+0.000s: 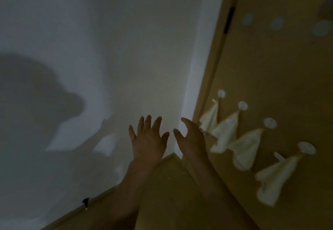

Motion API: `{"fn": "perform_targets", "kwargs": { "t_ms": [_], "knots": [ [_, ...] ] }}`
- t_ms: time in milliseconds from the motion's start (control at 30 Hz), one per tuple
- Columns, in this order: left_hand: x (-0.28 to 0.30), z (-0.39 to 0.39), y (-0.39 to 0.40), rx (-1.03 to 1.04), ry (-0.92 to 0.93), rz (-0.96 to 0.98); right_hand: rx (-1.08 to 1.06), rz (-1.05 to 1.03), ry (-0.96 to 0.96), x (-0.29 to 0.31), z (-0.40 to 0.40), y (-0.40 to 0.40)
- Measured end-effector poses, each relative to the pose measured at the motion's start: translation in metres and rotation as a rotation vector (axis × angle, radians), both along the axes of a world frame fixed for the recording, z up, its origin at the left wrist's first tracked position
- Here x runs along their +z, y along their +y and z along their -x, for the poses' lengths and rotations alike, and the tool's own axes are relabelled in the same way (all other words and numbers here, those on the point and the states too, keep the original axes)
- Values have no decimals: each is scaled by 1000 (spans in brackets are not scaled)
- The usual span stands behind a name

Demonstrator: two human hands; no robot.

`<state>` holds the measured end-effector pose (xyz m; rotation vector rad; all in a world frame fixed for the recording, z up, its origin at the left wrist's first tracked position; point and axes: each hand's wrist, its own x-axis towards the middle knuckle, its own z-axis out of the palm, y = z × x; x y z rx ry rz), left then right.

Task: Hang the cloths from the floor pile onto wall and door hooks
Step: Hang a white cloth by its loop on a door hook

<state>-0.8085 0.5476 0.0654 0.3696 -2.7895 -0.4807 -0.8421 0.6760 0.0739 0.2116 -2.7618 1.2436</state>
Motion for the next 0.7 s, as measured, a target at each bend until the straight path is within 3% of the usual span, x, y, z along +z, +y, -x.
{"fn": "perform_targets", "kwargs": {
  "t_ms": [400, 700],
  "knots": [
    [-6, -135, -208, 350, -10, 60, 367, -135, 36, 0, -92, -217],
    [-17, -253, -339, 605, -40, -4, 645, -229, 86, -10, -186, -372]
  ]
}}
